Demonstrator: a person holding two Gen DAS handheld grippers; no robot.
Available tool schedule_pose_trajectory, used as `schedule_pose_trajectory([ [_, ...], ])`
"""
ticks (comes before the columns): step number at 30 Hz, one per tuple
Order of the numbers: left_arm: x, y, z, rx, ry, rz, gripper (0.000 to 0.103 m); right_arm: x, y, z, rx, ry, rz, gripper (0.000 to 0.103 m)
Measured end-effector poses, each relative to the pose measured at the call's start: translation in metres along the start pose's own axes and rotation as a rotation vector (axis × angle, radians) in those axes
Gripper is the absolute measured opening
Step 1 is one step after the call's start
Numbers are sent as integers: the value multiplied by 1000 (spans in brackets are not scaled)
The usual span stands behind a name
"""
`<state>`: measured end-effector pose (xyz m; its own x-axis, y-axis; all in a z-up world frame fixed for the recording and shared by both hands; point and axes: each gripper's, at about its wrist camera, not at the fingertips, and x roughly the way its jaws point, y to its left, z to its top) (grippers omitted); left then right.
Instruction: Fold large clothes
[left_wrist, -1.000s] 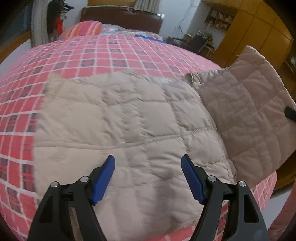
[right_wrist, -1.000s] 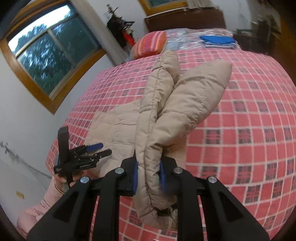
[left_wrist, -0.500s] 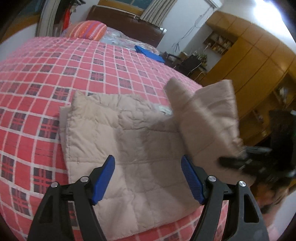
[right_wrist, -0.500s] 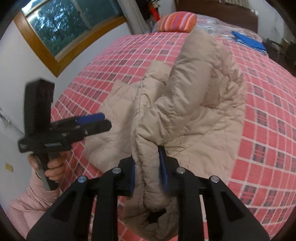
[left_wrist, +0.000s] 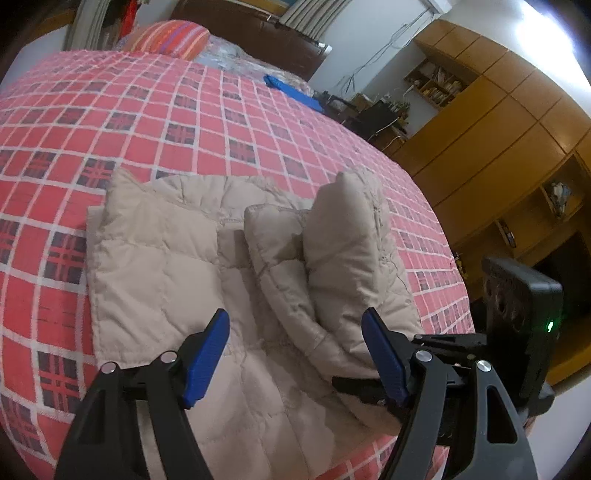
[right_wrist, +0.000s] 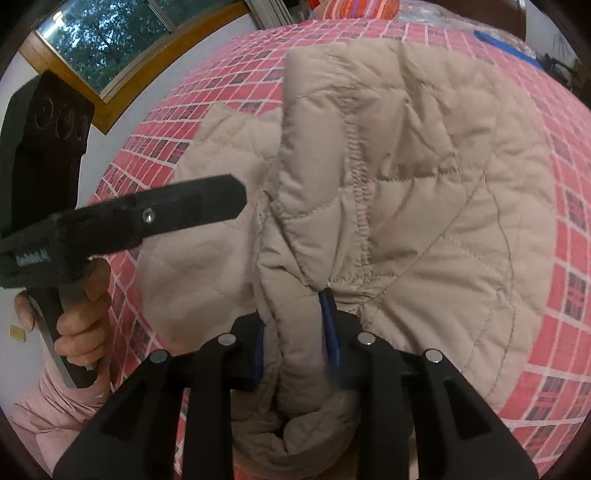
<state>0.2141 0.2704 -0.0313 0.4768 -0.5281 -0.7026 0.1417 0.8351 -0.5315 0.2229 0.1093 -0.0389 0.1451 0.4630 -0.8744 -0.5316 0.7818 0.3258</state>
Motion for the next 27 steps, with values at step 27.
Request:
schedule_pose_trajectory([
  [27, 59, -21, 15, -18, 121, 7, 68, -90, -30, -29, 64, -148, 159, 55],
])
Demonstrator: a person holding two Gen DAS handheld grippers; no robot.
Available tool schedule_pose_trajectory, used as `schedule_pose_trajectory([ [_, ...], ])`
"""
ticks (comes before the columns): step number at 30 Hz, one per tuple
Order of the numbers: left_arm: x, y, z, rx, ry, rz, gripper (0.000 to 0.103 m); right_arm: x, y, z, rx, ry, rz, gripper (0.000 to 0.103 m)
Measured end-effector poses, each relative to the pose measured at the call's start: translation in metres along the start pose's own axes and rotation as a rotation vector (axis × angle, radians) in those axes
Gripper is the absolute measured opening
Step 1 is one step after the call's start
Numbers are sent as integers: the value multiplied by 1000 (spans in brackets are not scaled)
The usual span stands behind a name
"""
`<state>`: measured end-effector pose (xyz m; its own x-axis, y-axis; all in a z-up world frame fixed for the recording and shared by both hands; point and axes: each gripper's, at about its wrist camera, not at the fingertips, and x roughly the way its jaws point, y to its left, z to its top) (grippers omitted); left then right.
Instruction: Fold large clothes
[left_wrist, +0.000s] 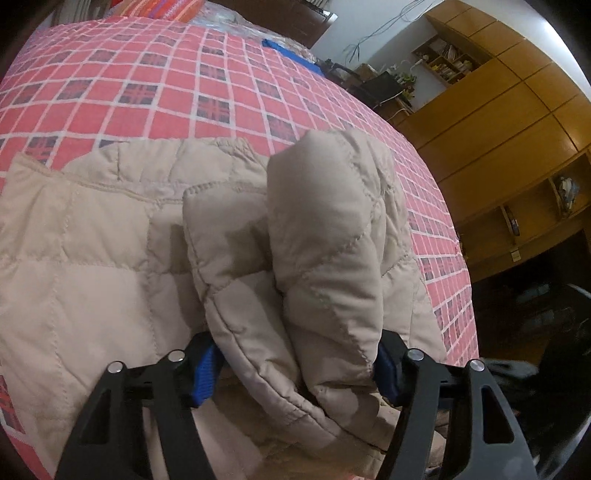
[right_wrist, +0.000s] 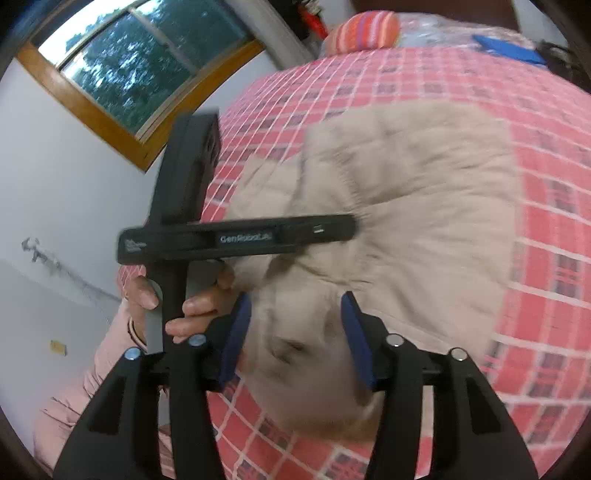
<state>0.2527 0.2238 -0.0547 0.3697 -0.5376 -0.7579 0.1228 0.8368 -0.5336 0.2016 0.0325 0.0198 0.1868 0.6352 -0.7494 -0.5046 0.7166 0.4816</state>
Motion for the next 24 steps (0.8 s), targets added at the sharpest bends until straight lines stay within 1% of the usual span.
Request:
schedule_pose_trajectory([
  [2, -1, 1, 1, 4, 3, -3, 68, -23, -11, -2, 27, -31, -25, 57],
  [4, -2, 1, 3, -2, 6, -4, 68, -37, -27, -7, 64, -49, -95, 57],
  [6, -2, -2, 5, -2, 4, 0, 68, -39, -44, -13, 103, -41, -105, 57],
  [9, 0, -8, 7, 4, 2, -1, 69, -28, -59, -20, 131, -9, -102, 57],
  [11, 0, -13, 8, 13, 0, 5, 72, -14, -57, -25, 131, 19, -73, 57],
  [13, 1, -18, 9, 23, 3, 17, 74, -1, -53, -25, 109, 32, -90, 58],
  [16, 5, -20, 11, 31, 16, 33, 76, 17, -45, -28, 77, 45, -137, 61],
  [20, 11, -19, 12, 26, 34, 50, 78, 42, -28, -30, 28, 41, -247, 63],
  [23, 15, -19, 13, 30, 37, 74, 77, 57, -20, -33, 0, 32, -325, 63],
  [24, 15, -19, 12, 33, 36, 82, 77, 56, -20, -33, 7, 30, -325, 63],
])
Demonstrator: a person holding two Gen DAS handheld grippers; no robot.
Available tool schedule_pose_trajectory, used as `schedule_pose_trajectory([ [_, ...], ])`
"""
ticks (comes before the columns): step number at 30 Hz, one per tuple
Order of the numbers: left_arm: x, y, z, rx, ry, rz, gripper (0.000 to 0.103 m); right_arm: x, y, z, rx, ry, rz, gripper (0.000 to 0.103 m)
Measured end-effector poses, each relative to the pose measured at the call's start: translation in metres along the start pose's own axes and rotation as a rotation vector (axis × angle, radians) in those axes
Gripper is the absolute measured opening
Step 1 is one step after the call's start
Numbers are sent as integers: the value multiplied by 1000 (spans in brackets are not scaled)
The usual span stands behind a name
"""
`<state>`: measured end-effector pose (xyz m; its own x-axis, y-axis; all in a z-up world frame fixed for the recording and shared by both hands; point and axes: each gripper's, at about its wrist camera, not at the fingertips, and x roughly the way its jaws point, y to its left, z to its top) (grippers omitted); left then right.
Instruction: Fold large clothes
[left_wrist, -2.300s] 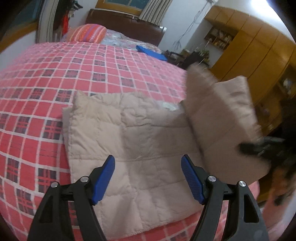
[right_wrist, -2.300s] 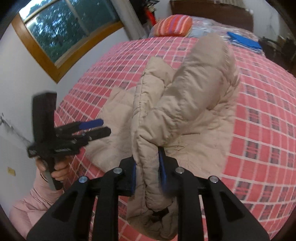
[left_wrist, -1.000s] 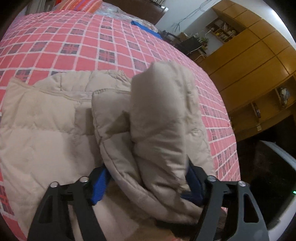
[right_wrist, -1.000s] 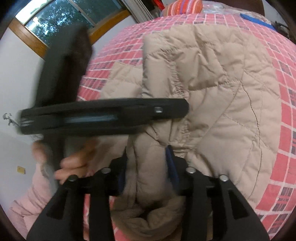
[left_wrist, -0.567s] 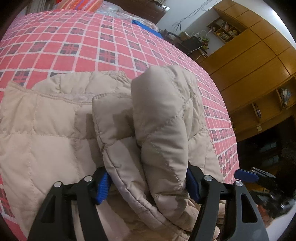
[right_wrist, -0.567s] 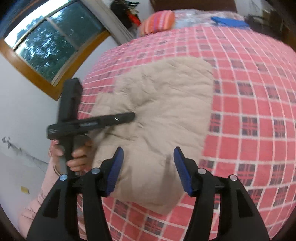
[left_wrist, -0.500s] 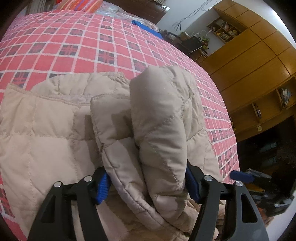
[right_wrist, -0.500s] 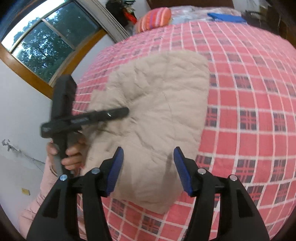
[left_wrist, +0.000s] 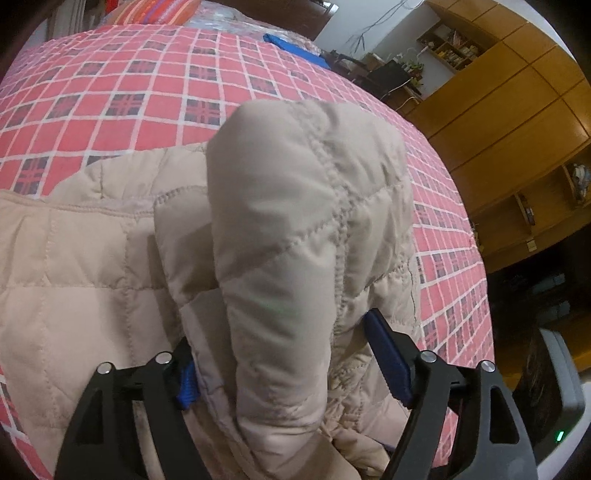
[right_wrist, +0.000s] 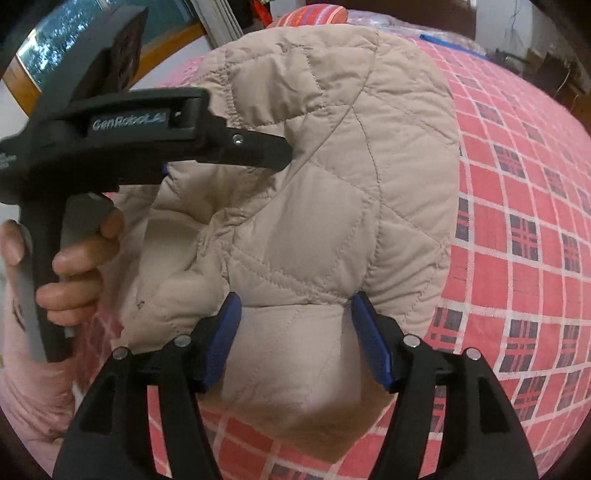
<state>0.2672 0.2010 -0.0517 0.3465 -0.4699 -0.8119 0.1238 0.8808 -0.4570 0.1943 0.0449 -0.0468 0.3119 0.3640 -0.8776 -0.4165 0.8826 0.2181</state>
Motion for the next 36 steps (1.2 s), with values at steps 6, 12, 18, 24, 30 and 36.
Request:
schedule_pose_trajectory([
  [6, -12, -7, 0, 26, -35, 11, 36, -27, -41, 7, 138, 1, 214, 65],
  [12, -34, -33, 1, 97, -99, -24, 16, -65, -91, 2, 247, -94, 228, 75],
  [18, -83, -54, 0, 182, -175, -166, 13, -70, -109, 5, 294, -117, 229, 75],
  [24, -129, -30, 1, 172, -236, -225, 13, -68, -89, 17, 239, -103, 254, 75],
  [30, -135, 34, -3, 109, -226, -208, 13, -60, -61, 31, 176, -84, 297, 77],
  [36, -111, 99, -11, 40, -161, -191, 14, -36, -14, 43, 80, -20, 253, 77],
])
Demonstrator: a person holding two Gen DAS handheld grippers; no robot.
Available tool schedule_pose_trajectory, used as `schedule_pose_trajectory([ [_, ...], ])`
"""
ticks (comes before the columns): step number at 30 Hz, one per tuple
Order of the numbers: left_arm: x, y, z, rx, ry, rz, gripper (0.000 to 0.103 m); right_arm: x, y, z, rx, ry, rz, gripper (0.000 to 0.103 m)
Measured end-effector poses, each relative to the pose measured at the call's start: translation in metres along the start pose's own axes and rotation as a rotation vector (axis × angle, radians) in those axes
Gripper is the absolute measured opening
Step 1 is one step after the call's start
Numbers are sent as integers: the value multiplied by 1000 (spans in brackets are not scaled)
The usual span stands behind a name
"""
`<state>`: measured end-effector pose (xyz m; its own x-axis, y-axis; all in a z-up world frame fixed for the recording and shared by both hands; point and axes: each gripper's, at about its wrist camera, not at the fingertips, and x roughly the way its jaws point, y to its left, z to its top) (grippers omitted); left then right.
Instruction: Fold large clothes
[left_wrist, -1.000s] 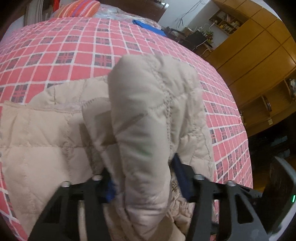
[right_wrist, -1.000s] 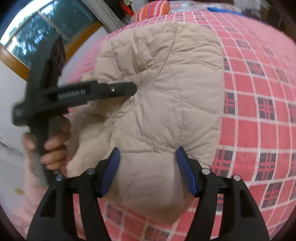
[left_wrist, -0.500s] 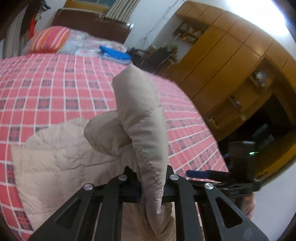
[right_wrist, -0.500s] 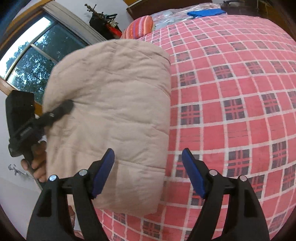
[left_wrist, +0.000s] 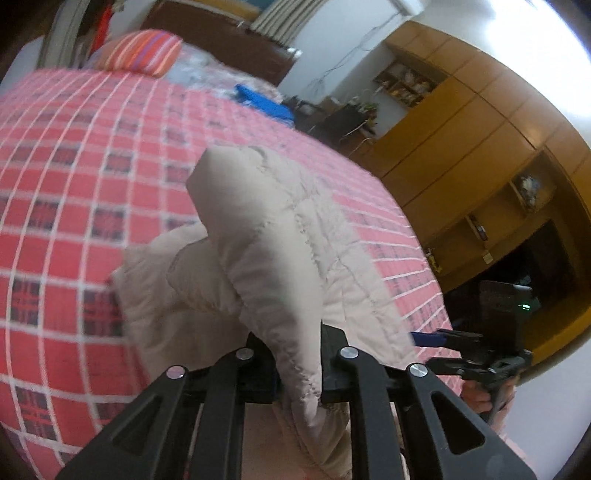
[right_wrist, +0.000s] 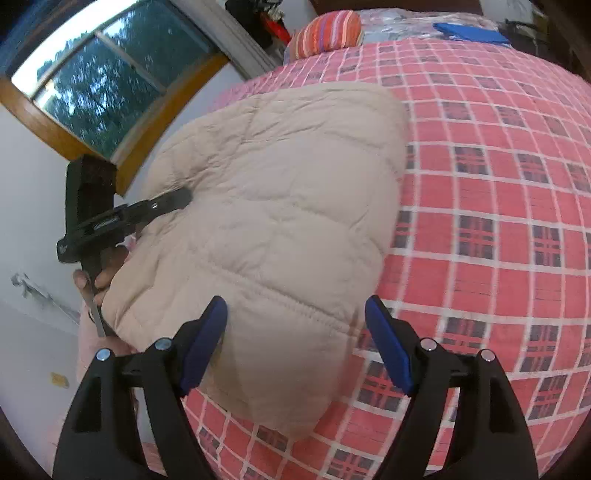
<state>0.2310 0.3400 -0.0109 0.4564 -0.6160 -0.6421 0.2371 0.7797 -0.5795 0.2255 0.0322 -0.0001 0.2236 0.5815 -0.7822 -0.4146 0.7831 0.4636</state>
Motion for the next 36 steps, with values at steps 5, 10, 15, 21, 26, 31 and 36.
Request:
schedule_pose_trajectory([
  [5, 17, 25, -8, 5, 32, -14, 17, 27, 23, -4, -35, 46, -65, 83],
  [10, 27, 45, -12, -18, 34, -51, 25, 44, 38, -15, -75, 31, -184, 85],
  [15, 26, 49, -16, -30, 33, -15, 34, 63, 35, -17, -83, 36, -256, 85],
  [21, -17, 11, -29, 6, -47, 282, 65, 68, 24, -14, -54, 39, -256, 86],
  [26, -60, -30, -62, 6, -55, 316, 69, 66, 25, -17, -45, 45, -257, 86],
  [31, -55, -70, -90, 77, -11, 332, 70, 65, 27, -16, -45, 43, -262, 86],
  [36, -37, -76, -99, 73, 58, 354, 70, 63, 32, -20, -54, 30, -273, 86],
])
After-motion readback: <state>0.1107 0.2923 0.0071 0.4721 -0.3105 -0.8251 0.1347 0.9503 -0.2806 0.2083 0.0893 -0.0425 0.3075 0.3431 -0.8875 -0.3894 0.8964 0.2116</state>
